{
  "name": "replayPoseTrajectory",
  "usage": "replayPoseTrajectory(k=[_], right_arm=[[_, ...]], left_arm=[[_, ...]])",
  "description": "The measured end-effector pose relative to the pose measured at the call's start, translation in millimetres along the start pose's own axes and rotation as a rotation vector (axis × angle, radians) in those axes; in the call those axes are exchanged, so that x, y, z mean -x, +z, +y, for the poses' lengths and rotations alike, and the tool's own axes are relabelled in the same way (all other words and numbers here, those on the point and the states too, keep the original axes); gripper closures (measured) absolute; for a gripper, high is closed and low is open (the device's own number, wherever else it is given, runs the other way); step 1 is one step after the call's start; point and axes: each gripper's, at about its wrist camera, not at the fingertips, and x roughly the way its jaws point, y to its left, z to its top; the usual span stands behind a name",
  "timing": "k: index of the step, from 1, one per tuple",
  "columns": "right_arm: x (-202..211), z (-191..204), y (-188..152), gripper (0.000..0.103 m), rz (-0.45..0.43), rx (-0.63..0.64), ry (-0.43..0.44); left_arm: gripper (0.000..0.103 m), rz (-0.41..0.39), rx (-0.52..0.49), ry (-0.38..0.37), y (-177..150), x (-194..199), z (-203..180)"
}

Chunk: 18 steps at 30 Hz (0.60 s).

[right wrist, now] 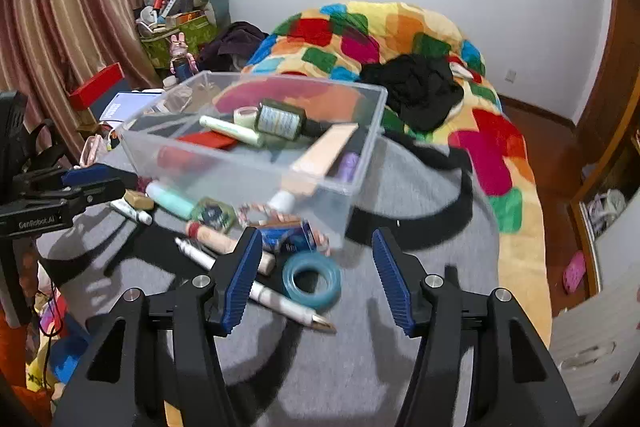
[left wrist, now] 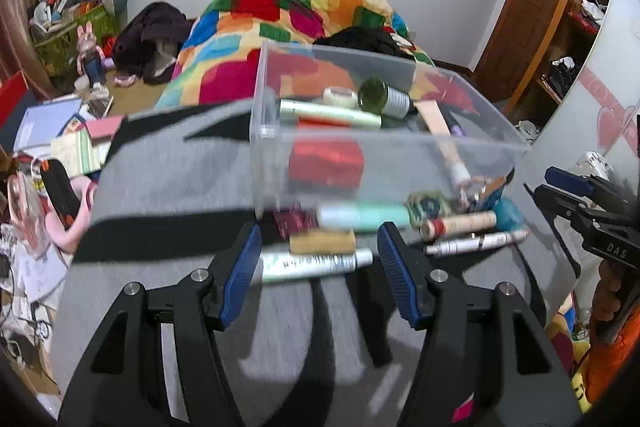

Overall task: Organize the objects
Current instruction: 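Move both tools back toward the remaining items beside the box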

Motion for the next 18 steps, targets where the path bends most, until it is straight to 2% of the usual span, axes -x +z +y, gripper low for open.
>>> replayPoseTrajectory(k=[5, 11, 15, 18], right_arm=[[-13, -4, -14, 0.046, 0.050, -0.035, 0.011], [-29, -6, -18, 0.046, 0.090, -0.070, 0.034], [-37, -5, -19, 0.046, 0.100, -0.078, 0.046], [-37, -4, -19, 0.056, 0.103, -0.079, 0.065]], left_arm=[[0.043, 0.026, 0.001, 0.007, -14, -7, 0], [0.043, 0.028, 0.030, 0.015, -10, -15, 5], [0.043, 0.016, 0.009, 0.038, -7, -19, 1], [0.045, 0.010, -0.008, 0.043, -7, -21, -2]])
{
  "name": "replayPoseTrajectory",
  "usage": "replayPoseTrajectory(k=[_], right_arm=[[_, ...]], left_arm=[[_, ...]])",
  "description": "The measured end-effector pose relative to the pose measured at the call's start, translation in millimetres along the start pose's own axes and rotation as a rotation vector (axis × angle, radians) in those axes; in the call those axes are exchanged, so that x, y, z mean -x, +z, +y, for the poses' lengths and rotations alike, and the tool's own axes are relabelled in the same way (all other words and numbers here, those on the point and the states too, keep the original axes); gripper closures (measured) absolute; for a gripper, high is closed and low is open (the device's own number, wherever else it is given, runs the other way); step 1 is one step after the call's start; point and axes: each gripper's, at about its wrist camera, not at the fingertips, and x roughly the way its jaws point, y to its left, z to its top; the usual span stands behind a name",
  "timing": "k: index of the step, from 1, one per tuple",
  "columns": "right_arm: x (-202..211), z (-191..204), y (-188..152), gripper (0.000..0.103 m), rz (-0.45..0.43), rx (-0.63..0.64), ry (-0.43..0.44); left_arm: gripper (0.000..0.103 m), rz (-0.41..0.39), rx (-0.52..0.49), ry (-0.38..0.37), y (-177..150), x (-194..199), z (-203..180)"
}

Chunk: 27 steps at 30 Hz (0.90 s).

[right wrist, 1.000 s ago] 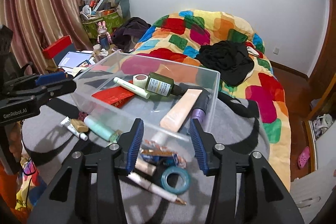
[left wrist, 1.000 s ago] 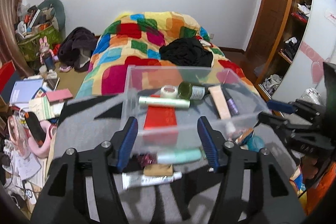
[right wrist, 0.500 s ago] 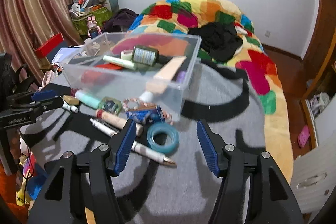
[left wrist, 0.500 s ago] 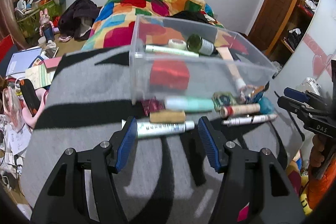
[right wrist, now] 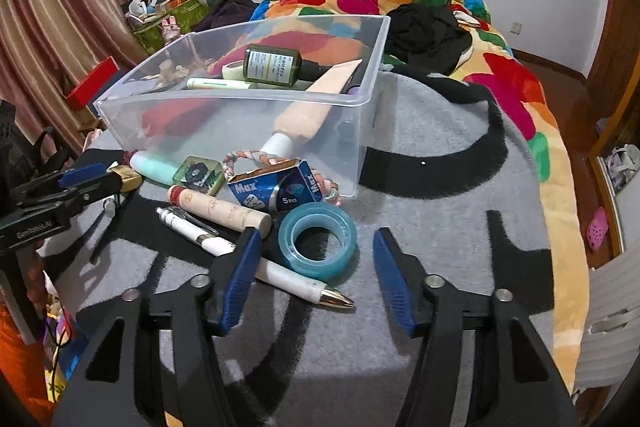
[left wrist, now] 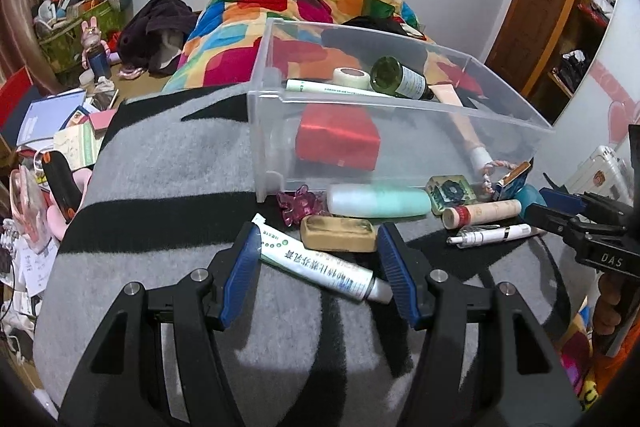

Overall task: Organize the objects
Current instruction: 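Move both tools back toward the remaining items beside the box, then grasp the blue tape roll with the right tool and drop it into the clear box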

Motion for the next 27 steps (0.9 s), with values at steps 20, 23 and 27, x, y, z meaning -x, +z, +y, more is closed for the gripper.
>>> replayPoseTrajectory(k=[20, 23, 27], right_arm=[[15, 0, 0, 0.067, -0.038, -0.020, 0.026], [23, 1, 2, 0.068, -0.059, -0.019, 0.032], [34, 6, 5, 0.067, -0.087, -0.007, 0.036]], left_arm=[[0.064, -0.006, -0.100, -0.007, -3, 3, -21], [0.064, -0.015, -0.079, -0.027, -5, 11, -18], [0.067, -0.053, -0.074, -0.034, -4, 27, -18]])
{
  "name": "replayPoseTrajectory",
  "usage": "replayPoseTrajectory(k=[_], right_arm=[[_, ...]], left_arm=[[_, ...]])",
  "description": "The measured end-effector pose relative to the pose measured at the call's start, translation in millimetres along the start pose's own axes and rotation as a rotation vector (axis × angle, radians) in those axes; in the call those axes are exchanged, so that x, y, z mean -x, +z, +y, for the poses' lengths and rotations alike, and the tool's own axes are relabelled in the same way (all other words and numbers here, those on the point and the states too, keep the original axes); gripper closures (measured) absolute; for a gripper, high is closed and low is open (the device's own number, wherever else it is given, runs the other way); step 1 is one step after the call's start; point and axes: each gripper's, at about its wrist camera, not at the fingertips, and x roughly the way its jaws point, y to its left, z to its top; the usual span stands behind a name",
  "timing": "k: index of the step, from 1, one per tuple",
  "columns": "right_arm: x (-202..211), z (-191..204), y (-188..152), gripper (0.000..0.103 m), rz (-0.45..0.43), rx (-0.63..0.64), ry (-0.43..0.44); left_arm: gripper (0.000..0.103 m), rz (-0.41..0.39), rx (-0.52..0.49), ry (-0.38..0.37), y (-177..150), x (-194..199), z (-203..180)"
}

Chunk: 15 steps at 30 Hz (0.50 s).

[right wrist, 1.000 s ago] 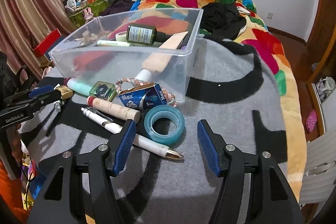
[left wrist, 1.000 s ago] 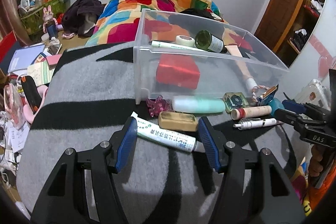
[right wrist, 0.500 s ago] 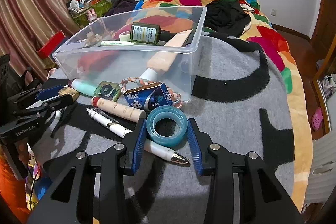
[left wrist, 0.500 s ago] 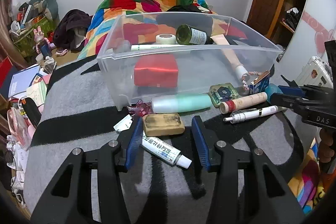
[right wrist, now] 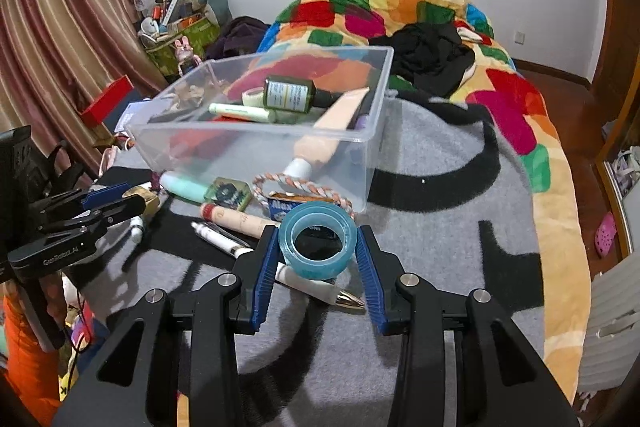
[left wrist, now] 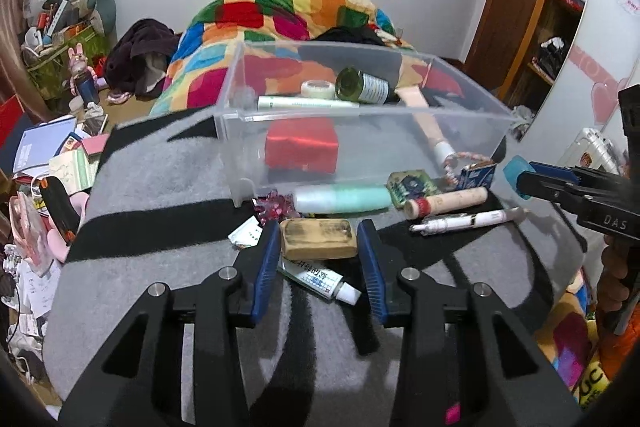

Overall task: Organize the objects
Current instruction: 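Grasp the blue tape roll with the right tool and drop it into the clear box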

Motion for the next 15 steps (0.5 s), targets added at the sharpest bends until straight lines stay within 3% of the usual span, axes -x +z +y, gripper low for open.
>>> replayPoseTrajectory(k=[1, 2, 9, 10, 12, 14, 15], right_arm=[[2, 2, 1, 0.067, -0.006, 0.003, 0.002], [4, 3, 3, 0.067, -0.011, 0.006, 0.003], [13, 14, 13, 0.067, -0.051, 0.033, 0.014], [13, 15, 14, 0.067, -0.055, 0.036, 0.017], [15, 16, 17, 0.067, -0.062, 0.038, 0.018], [15, 17, 21, 0.067, -0.070, 0.037, 0.021], [15, 17, 25, 0.067, -0.075, 0.035, 0.022]], left_arm=[[0.086, -0.008, -0.002, -0.004, 2, 3, -1], [0.090, -0.004, -0.001, -0.017, 4, 5, -1], [0.090, -0.065, -0.002, -0.041, 18, 23, -4], [0.088, -0.067, -0.004, -0.044, 18, 24, -3], [0.075, -0.053, -0.012, -0.032, 17, 22, -1], [0.054, -0.042, -0.015, -0.020, 14, 18, 1], [0.052, -0.030, -0.013, -0.022, 12, 13, 2]])
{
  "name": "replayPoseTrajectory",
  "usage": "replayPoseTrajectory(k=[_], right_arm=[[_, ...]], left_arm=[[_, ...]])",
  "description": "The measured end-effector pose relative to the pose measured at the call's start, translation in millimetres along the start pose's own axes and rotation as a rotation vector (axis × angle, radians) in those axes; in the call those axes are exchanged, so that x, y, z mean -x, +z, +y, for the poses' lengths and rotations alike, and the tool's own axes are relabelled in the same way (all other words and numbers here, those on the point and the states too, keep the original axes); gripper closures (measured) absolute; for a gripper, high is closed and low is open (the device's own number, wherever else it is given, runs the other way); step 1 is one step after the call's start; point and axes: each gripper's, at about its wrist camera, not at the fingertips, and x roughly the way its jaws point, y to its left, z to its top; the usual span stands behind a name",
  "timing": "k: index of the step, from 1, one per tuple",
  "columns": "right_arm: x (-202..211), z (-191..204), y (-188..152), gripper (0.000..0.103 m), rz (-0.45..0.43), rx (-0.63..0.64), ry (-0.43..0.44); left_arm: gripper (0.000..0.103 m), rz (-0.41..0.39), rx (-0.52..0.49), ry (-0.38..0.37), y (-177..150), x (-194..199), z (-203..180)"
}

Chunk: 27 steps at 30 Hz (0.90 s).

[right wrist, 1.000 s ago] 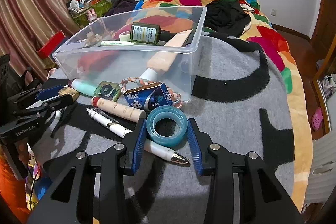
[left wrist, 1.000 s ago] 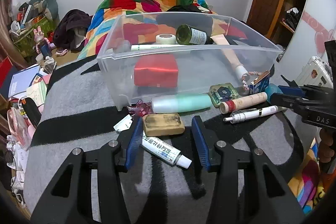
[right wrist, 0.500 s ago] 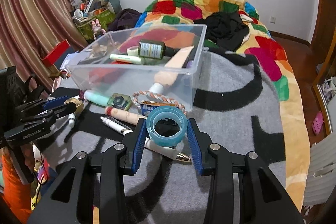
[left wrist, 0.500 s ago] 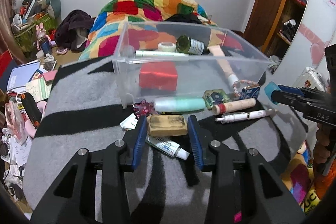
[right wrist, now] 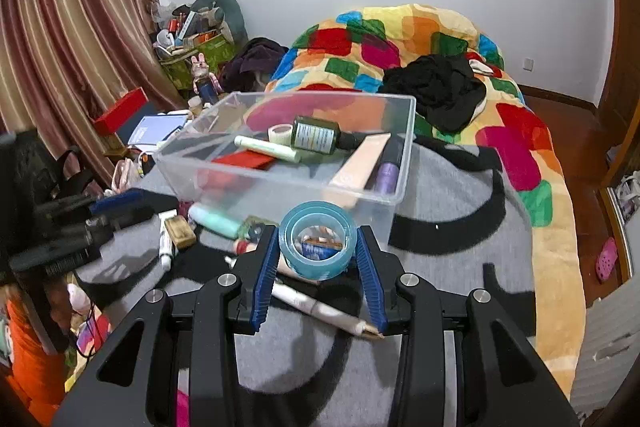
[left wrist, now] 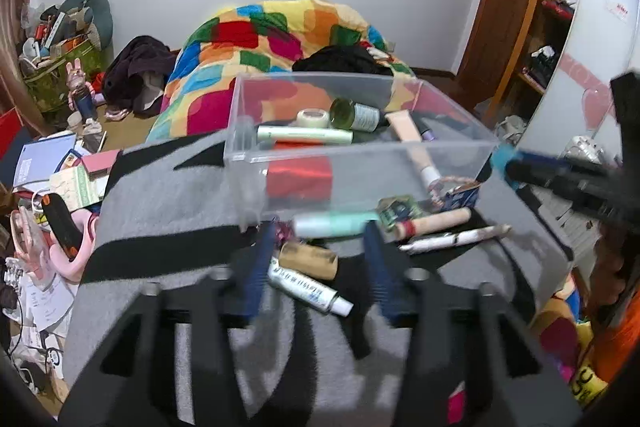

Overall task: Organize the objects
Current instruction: 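Grasp the blue tape roll with the right tool and drop it into the clear box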

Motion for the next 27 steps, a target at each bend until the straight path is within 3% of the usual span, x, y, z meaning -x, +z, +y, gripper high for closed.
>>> replayPoseTrajectory(k=[8, 13, 17, 23, 27], right_arm=[[-8, 5, 19, 0.067, -0.014, 0.006, 0.015], [-17, 10, 32, 0.067, -0.017, 0.011, 0.015], [-27, 12, 40, 0.067, -0.010, 0.010, 0.011], [-48, 8, 50, 0.067, 0.020, -0.008, -0.019], [-63, 2, 55, 0.067, 0.046, -0.028, -0.039]], left_arm=[[0.052, 0.101, -0.014, -0.004, -11, -39, 4], [0.052, 0.090, -0.059, 0.018, -12, -43, -2], [0.061, 0.081, -0.110, 0.069, -15, -44, -8], [0.062, 0.071, -0.081, 0.053, -13, -37, -5], [0.062, 0.016, -0.071, 0.028, -5, -19, -7]])
